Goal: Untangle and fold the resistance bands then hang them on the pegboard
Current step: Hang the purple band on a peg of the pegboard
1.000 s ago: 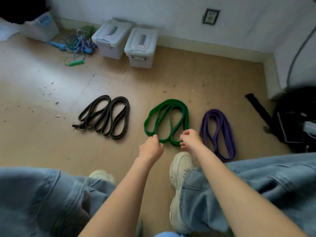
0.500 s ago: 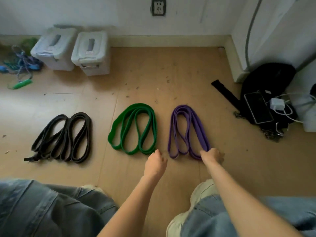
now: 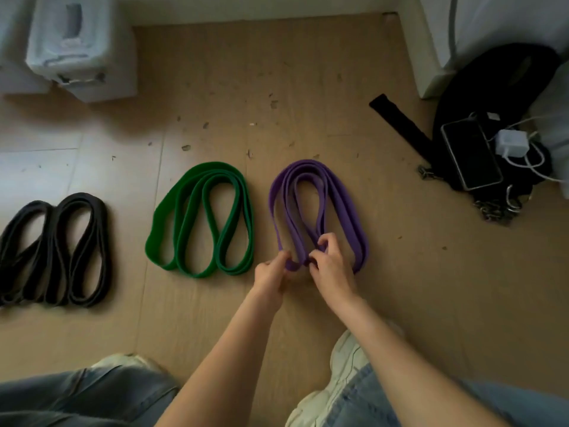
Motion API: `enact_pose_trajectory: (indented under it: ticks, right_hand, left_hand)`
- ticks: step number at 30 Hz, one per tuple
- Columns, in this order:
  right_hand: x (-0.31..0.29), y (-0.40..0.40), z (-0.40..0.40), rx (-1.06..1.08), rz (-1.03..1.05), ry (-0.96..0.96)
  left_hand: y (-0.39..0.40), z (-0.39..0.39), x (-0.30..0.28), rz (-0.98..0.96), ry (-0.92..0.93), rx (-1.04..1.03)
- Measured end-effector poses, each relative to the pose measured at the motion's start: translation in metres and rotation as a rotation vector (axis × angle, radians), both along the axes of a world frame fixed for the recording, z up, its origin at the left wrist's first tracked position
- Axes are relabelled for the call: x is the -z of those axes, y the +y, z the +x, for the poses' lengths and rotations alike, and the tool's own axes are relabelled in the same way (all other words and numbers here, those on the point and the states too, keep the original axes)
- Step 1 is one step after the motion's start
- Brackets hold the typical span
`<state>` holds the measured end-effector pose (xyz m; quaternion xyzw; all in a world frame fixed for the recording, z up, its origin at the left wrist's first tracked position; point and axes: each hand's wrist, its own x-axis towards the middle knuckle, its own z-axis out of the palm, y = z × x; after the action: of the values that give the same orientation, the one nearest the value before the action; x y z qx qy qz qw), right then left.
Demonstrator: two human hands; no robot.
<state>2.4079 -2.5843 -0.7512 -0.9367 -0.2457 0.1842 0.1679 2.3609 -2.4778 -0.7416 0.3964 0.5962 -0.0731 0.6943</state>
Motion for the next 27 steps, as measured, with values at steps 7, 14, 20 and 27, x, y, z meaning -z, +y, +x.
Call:
enact_pose_trajectory:
  ticks: [7,14,20,27]
  right_hand:
    - [0.003,0.015,-0.009,0.124,0.278,0.285]
    - [-0.018,0.014,0.017,0.780,0.646,0.763]
    - [-0.010,0.016,0.006,0.361,0.144,0.281]
    - [-0.016,-0.014,0.009,0.792,0.191,0.061]
  left_hand:
    - [0.028,-0.014,-0.021,-0.066,-0.299,0.025]
    - [0.001,-0.006,-0.009,0.321,-0.057,0.333]
    - [-0.016,0.000,0.002,0.485,0.171,0.305]
    - [-0.025,0.020,0.016,0.117,0.241,-0.004]
